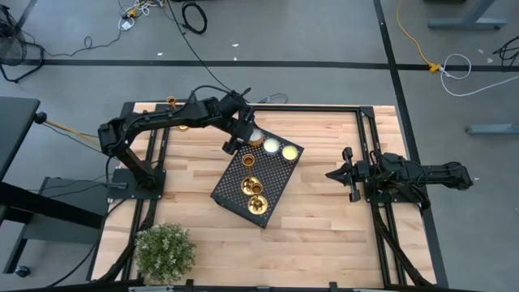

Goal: Stock candles on shelf
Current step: Put the orange scented candle on the shelf

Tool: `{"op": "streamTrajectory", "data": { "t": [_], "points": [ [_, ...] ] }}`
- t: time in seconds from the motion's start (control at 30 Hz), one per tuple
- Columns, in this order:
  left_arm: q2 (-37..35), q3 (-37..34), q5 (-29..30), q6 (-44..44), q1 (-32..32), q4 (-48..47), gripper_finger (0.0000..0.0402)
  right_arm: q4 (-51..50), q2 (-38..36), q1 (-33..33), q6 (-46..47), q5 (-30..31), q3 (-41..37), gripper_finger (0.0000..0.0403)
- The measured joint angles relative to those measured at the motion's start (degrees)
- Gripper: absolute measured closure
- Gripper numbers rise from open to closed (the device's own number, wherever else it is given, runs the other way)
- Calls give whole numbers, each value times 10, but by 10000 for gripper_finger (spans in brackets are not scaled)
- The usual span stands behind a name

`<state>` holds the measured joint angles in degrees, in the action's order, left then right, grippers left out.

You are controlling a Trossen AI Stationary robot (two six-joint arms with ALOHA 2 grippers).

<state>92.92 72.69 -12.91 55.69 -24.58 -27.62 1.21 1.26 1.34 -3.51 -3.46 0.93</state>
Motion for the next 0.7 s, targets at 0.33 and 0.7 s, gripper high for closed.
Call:
{"op": "streamTrajectory", "data": {
  "t": [0.33, 0.7],
  "points": [
    [14, 0, 2, -26, 1, 0, 30, 0, 0, 0, 0, 0, 0, 396],
    [14, 1, 28, -36, 1, -1, 28, 0, 0, 0, 0, 0, 0, 396]
  ]
}}
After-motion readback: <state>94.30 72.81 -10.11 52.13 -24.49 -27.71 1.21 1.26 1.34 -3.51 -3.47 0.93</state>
